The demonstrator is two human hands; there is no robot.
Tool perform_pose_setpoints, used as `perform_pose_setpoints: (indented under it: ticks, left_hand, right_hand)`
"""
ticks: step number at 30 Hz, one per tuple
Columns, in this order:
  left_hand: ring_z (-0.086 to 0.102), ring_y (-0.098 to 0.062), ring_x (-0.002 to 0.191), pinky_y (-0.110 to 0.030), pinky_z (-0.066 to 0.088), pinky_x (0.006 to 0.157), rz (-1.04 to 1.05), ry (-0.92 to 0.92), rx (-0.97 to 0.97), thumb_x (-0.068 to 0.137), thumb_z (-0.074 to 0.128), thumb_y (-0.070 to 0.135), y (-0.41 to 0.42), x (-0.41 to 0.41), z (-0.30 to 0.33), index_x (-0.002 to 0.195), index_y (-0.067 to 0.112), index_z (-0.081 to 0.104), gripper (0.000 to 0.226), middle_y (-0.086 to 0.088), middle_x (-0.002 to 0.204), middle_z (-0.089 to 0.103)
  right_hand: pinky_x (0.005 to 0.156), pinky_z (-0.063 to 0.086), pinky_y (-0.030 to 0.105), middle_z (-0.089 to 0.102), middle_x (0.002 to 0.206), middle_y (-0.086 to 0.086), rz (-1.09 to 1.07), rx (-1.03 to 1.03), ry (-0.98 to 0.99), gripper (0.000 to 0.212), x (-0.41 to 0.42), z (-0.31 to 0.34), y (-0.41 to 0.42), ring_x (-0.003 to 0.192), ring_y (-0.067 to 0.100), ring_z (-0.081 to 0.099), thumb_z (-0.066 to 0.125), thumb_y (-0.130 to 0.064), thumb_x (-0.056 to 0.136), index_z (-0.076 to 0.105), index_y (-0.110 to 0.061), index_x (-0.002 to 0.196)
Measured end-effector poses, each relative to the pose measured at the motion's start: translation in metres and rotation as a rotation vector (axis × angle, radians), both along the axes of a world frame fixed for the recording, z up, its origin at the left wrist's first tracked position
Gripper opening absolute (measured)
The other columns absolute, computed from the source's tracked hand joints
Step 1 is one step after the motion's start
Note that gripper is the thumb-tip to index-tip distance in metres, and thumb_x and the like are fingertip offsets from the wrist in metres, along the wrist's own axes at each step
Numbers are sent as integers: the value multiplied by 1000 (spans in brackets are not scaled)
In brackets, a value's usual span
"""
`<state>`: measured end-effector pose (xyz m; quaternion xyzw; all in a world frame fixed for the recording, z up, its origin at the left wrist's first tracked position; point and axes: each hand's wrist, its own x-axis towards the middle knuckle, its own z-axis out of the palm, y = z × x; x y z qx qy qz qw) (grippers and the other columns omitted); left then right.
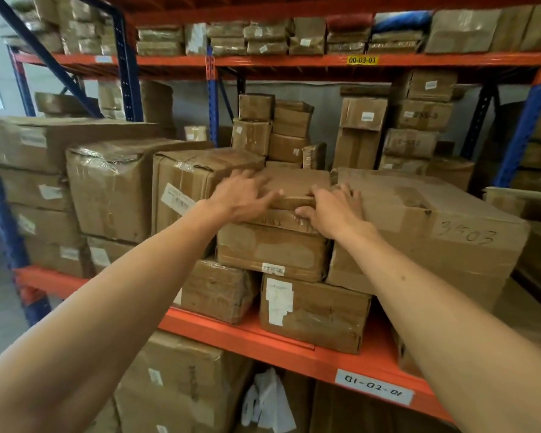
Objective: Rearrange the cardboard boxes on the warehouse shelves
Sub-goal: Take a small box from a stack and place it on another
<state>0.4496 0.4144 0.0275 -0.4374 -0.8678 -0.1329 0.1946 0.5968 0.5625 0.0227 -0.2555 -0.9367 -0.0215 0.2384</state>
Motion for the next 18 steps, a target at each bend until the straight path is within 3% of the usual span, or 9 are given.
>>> perform_pose_setpoints:
  ticks: [1,3,6,10,14,18]
  left_hand:
    - [41,-34,140,-51,35,110,-72,-123,-94,85,40,81,0,0,2,153,38,35,81,-8,156,43]
    - [47,-29,135,-47,40,109,-117,-148,-223,83,57,74,-1,-2,4,155,41,29,84,-2,154,46]
    - [52,-29,130,-48,45,106,-126,-81,-209,89,65,57,-2,-3,7,155,41,31,76,-3,147,54]
    - [52,-30,129,-47,46,102,-77,-102,-229,89,67,53,2,5,12,155,42,28,77,-4,147,53]
    - [53,-28,126,-45,45,101,-4,-148,-253,80,77,44,15,12,16,154,38,32,87,-4,143,55]
    - [47,-30,135,-45,41,105,21,-285,-206,71,82,41,41,32,33,158,29,24,105,-6,151,47]
  right_hand:
    - [110,33,50,60,143,16,4,1,-16,51,-2,2,-2,138,38,46,60,-56,99,59,-21,137]
    - [105,39,49,64,137,15,7,20,-68,48,-4,7,-5,130,37,55,61,-49,102,56,-19,139]
    - [100,41,46,67,131,16,-3,54,-119,43,-6,10,-9,123,37,61,57,-42,105,53,-18,141]
    - [106,40,44,65,138,16,8,32,-110,49,3,9,-7,130,37,57,57,-45,105,50,-18,146]
    - [125,19,43,32,170,10,164,-21,-51,64,35,6,8,157,29,24,54,-49,106,38,-20,160]
    - [125,5,36,12,176,2,166,-137,177,71,88,5,31,161,19,5,47,-53,107,24,-21,166]
